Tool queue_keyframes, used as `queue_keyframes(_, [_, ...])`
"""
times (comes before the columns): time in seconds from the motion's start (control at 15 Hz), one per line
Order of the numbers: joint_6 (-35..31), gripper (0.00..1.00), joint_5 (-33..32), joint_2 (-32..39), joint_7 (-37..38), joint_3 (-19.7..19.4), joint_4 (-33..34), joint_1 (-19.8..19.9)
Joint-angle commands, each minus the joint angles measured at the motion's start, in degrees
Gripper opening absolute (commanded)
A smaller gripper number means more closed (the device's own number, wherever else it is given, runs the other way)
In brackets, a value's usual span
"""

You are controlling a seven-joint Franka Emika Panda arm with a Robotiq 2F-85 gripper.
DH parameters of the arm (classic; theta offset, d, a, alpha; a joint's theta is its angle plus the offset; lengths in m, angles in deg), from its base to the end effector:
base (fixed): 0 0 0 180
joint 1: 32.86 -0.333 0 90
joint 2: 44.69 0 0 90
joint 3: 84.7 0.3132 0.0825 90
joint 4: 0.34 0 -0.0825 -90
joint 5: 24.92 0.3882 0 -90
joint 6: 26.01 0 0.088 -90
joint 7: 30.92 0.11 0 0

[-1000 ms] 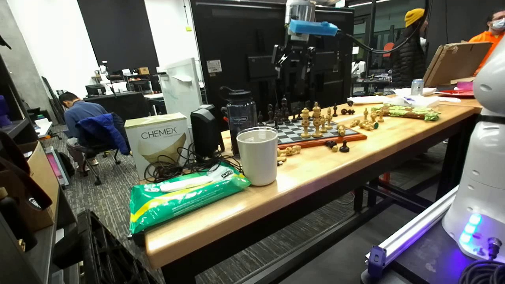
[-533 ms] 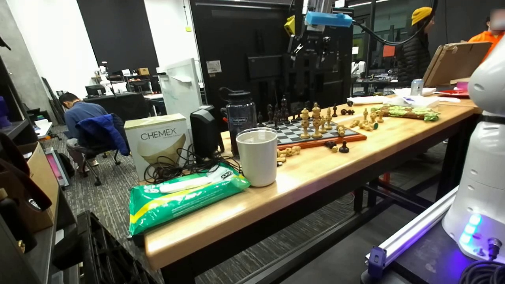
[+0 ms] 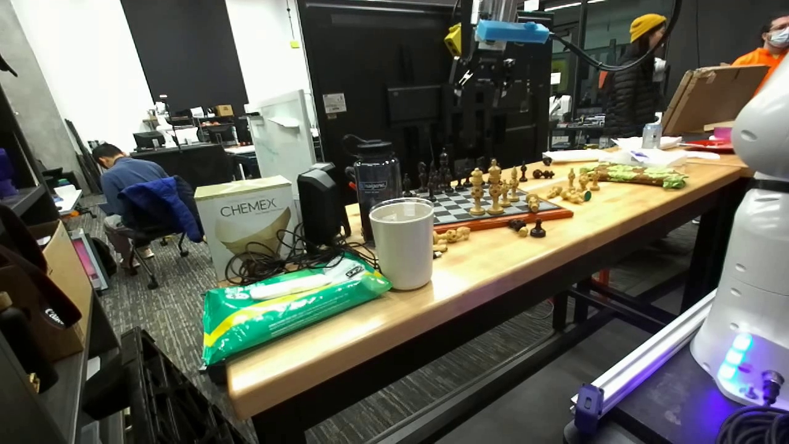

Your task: Pick up one black chess piece from the counter and place it on the board.

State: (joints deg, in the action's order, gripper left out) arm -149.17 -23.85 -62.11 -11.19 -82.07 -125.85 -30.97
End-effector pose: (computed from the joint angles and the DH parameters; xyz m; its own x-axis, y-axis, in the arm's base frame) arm 0.4931 0.0089 0.5309 0.9107 -0.3340 0.2431 -0.3213 -0.9426 -0.0915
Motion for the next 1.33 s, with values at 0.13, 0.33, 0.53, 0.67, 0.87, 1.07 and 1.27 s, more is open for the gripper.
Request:
queue_keyframes(0.13, [5.5, 1.0, -3.85, 8.58, -1.55, -1.8, 9.31, 1.99])
queue_keyframes(0.33, [6.97, 1.0, -3.0, 13.35, -3.56, -4.13, 14.88, 2.74])
queue_keyframes(0.53, [9.11, 1.0, -1.04, 17.95, -5.8, -6.34, 21.17, 3.31])
queue_keyframes(0.67, [6.37, 1.0, -2.45, 16.01, -4.14, -6.27, 17.36, 2.77])
queue_keyframes(0.87, [6.28, 1.0, -2.46, 16.48, -4.12, -6.3, 17.17, 2.71])
queue_keyframes(1.07, [6.28, 1.0, -2.46, 16.36, -4.05, -6.09, 17.13, 2.49])
queue_keyframes(1.27, [7.42, 1.0, -2.17, 17.83, -3.79, -6.94, 19.34, 3.15])
